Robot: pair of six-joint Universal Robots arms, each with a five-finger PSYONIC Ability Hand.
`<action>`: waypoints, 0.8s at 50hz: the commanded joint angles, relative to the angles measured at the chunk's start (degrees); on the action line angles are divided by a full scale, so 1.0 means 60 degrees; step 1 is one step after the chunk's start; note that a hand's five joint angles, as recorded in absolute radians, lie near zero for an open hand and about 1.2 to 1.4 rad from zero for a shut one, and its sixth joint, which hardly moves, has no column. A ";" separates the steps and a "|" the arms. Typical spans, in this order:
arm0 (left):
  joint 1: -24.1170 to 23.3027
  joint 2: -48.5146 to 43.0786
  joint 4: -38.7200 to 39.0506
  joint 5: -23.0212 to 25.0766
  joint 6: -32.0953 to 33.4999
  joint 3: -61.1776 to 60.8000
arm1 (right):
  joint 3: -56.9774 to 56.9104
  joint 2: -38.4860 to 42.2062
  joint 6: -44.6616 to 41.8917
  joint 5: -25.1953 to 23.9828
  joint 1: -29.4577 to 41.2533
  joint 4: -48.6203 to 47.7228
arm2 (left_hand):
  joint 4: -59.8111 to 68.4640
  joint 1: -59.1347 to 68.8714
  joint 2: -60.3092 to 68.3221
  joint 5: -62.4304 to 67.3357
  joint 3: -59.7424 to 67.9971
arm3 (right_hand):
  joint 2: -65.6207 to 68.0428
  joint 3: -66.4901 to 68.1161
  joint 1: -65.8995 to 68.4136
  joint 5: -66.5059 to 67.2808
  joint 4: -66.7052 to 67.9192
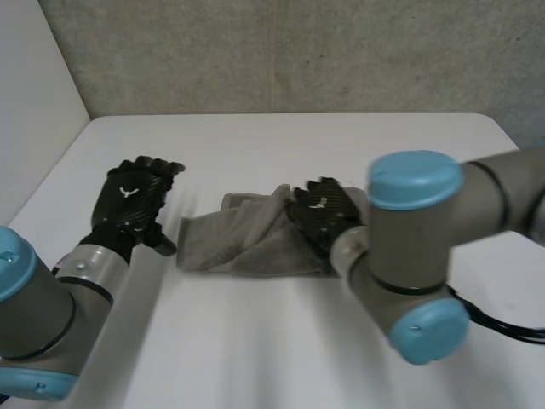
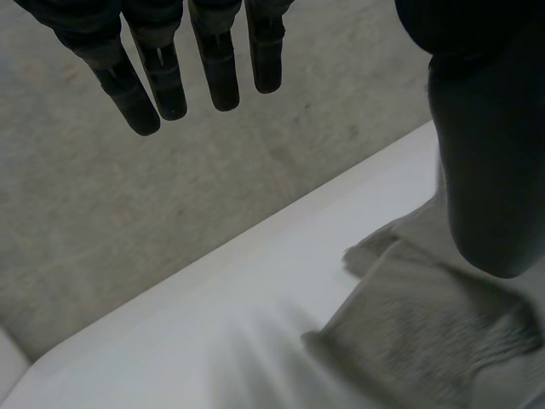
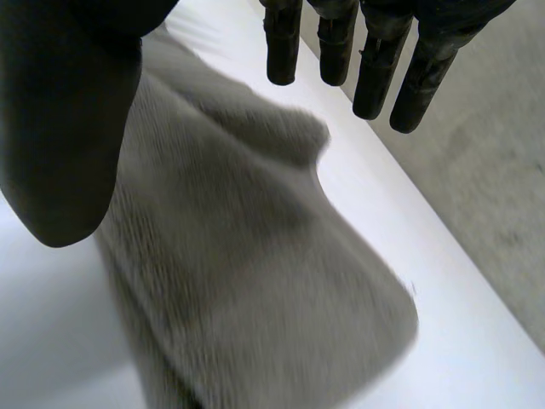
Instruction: Fold the towel.
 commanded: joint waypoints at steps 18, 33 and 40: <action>-0.1824 -0.2325 -0.0437 -0.0006 -0.0080 0.2149 | 0.3572 -0.0899 0.0041 -0.0593 -0.1384 -0.2661 | 0.0044 0.0095 0.0089 -0.1257 0.0221 | 0.1588 0.1591 0.1645 0.1643 0.1488; -0.1971 -0.4082 -0.0701 -0.0036 -0.0095 0.4244 | 0.3982 -0.0841 0.0027 -0.0622 -0.1457 -0.3599 | 0.0465 0.0515 0.0510 -0.0836 0.0642 | 0.2794 0.2797 0.2850 0.2848 0.2694; -0.1737 -0.4711 -0.1037 -0.1246 -0.0036 0.5253 | 0.3953 -0.0768 0.0027 -0.0607 -0.1399 -0.3614 | 0.0857 0.0908 0.0902 -0.0444 0.1034 | 0.3018 0.3021 0.3074 0.3073 0.2918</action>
